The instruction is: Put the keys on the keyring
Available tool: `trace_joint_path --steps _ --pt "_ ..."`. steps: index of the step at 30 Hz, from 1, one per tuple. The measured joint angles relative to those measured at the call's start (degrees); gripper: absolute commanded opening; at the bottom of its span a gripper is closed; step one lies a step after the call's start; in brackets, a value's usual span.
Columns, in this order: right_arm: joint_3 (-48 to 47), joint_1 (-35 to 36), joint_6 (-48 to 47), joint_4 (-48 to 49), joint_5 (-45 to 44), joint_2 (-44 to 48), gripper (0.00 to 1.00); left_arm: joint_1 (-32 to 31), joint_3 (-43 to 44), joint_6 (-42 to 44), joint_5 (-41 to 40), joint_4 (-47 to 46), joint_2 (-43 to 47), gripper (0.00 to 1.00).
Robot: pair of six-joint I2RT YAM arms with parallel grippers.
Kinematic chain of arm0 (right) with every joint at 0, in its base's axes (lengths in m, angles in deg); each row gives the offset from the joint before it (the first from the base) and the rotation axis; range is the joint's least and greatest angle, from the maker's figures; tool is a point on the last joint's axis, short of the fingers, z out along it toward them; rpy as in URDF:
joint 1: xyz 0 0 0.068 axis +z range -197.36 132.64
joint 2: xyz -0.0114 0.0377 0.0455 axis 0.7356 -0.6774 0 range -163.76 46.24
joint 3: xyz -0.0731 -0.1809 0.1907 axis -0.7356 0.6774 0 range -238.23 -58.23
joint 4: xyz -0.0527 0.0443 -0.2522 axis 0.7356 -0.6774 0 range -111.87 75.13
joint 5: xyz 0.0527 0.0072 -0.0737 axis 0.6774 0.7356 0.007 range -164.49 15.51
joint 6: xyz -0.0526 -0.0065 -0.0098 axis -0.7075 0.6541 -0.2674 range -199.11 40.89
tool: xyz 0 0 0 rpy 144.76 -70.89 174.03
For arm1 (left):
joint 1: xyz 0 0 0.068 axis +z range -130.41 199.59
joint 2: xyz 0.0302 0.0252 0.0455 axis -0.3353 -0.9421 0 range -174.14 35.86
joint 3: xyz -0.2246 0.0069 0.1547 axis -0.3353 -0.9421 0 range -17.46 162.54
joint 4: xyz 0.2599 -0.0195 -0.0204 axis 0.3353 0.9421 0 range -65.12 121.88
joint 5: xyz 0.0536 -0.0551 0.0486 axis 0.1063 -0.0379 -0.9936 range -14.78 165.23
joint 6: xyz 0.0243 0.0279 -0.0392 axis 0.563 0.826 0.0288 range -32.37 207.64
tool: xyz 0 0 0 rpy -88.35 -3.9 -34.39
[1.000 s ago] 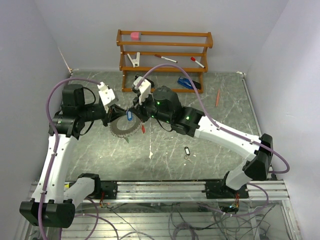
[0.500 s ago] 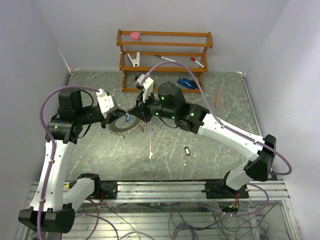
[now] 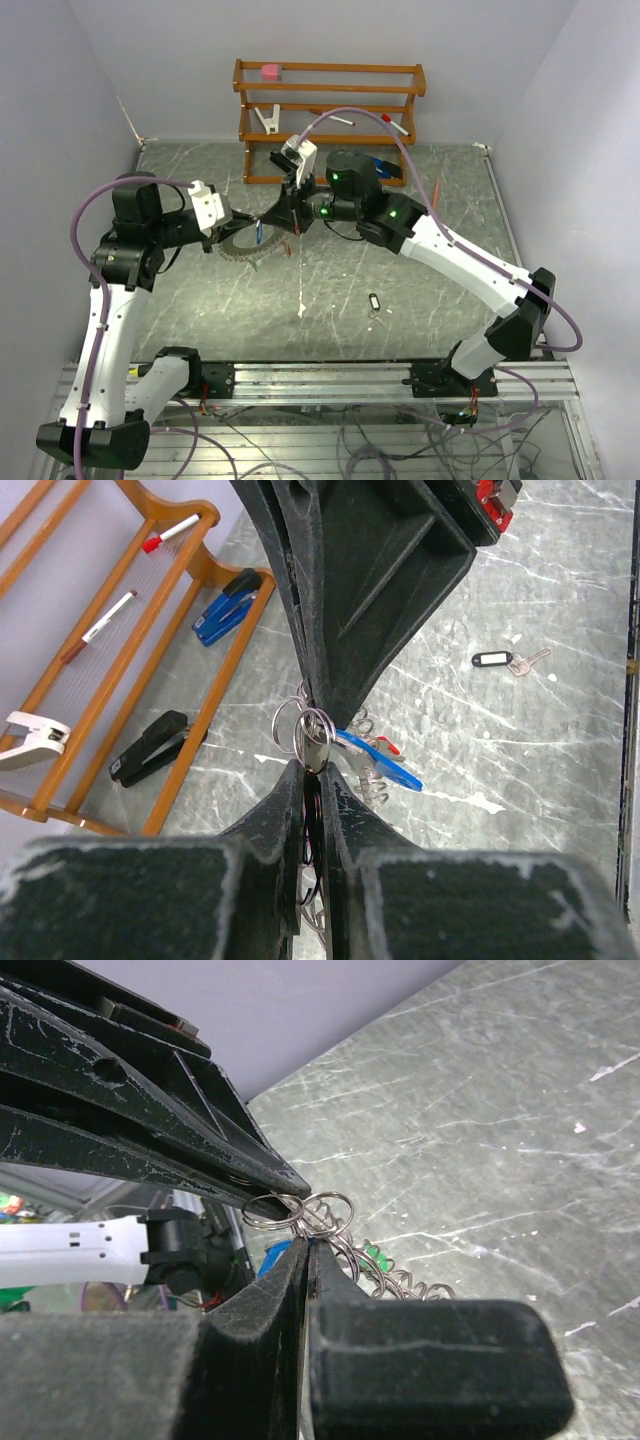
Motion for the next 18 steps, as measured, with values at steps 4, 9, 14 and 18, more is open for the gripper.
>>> trace_joint_path --steps 4,9,14,18 --pt "-1.09 -1.03 1.62 -0.85 2.89 -0.68 0.11 0.00 -0.31 -0.70 0.39 -1.36 0.17 0.07" --pt "-0.61 -1.70 2.36 -1.29 5.31 -0.61 0.22 -0.07 -1.29 -2.47 1.09 -2.91 0.15 0.07" --pt "-0.37 -1.90 0.09 -2.62 5.90 0.72 0.24 -0.22 -1.77 -4.02 2.38 -4.02 -0.07 0.07" --pt "0.46 -2.19 -3.96 -4.24 4.87 3.91 0.26 -0.26 -1.77 -5.03 4.22 -5.05 -0.39 0.07"
